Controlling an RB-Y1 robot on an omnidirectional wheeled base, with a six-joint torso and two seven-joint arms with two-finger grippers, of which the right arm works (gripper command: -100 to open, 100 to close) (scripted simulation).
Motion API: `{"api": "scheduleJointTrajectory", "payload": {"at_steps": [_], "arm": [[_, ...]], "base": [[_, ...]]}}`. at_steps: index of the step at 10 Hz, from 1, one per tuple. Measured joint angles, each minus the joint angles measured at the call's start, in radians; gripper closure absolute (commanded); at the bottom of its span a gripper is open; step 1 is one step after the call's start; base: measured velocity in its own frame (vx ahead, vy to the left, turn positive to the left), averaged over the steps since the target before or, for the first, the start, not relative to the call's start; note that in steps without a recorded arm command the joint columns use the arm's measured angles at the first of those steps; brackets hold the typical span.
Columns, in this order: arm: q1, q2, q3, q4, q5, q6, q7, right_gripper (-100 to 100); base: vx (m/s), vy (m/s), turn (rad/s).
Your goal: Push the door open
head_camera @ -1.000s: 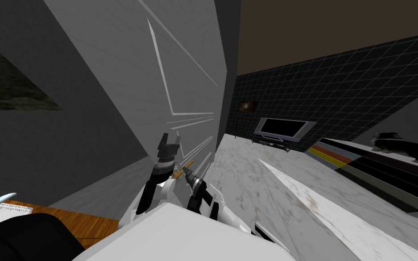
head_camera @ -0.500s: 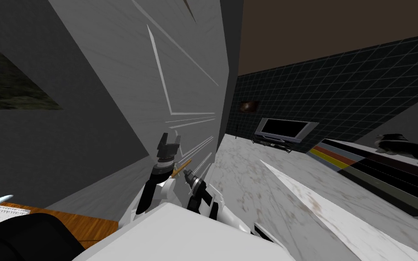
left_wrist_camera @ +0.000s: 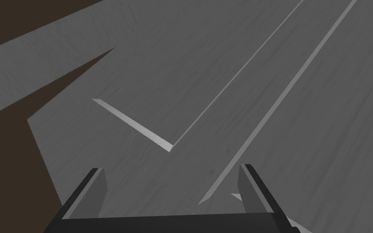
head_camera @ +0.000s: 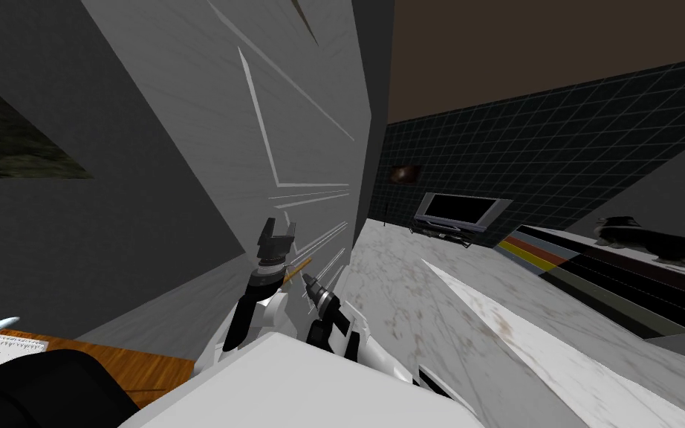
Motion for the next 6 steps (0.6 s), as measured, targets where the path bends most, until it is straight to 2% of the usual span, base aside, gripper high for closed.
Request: {"api": "scheduleJointTrajectory", "payload": {"at_steps": [1, 3, 4, 5, 6], "arm": [[0.003, -0.004, -0.006, -0.008, 0.0, 0.007, 0.002, -100], [0.007, 0.007, -0.019, -0.009, 0.0, 0.014, 0.007, -100], [0.008, 0.008, -0.019, -0.009, 0.0, 0.015, 0.007, -100], [0.007, -0.003, -0.022, -0.009, 0.0, 0.015, 0.007, -100], [0.005, -0.005, -0.025, -0.005, 0.0, 0.016, 0.009, -100]], "base": [[-0.142, -0.101, -0.049], [-0.099, -0.087, -0.027], [0.056, 0.092, 0.045], [0.083, 0.151, 0.013], [0.089, 0.172, 0.018]]}}
